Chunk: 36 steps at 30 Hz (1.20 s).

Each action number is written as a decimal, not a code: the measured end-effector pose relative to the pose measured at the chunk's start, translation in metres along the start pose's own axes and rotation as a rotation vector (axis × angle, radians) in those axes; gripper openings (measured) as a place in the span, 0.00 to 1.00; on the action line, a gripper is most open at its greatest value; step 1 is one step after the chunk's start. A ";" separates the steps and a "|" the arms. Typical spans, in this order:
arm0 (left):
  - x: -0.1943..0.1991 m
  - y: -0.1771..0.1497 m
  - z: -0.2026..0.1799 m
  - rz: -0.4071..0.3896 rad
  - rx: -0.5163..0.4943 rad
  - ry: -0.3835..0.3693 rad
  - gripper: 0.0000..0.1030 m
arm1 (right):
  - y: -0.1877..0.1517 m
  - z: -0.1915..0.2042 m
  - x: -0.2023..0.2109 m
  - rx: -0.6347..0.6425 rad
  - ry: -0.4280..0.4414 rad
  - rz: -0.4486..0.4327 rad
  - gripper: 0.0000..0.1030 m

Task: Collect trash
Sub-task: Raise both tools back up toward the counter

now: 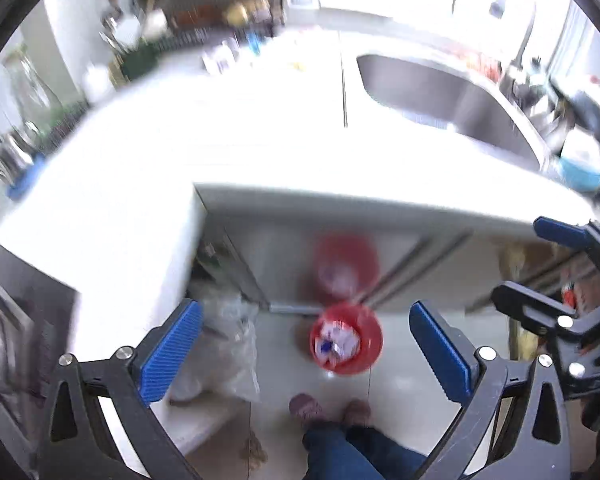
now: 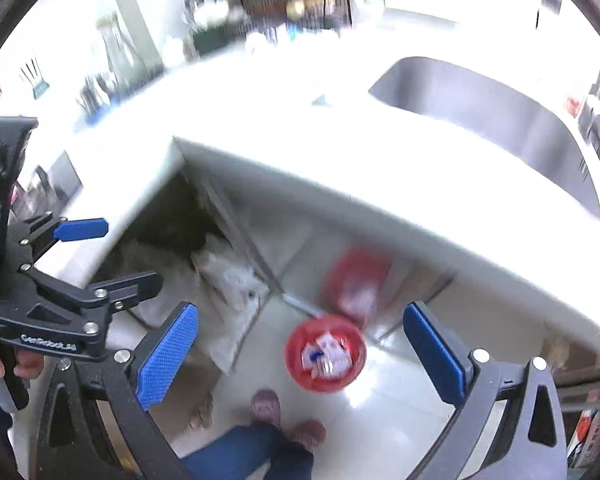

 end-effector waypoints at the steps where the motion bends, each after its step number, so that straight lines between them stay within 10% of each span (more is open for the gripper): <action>1: 0.011 0.009 0.005 -0.017 0.007 0.010 1.00 | 0.010 0.005 0.008 0.014 -0.002 -0.016 0.99; 13: 0.026 0.118 0.080 -0.116 0.069 0.071 1.00 | 0.136 0.041 0.009 0.093 0.042 -0.110 0.99; 36: -0.222 0.299 0.210 0.119 0.024 -0.066 1.00 | 0.307 0.012 -0.169 -0.088 -0.104 0.064 0.99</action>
Point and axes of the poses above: each gripper's, at about its wrist camera, not at the fingertips, and x roughly against the way its jaws point, z to its left, y to its top, the point moved 5 cm from there along -x, roughly the way its jaws point, and after that the axes turned 10 degrees about -x, right-handed, at the moved point
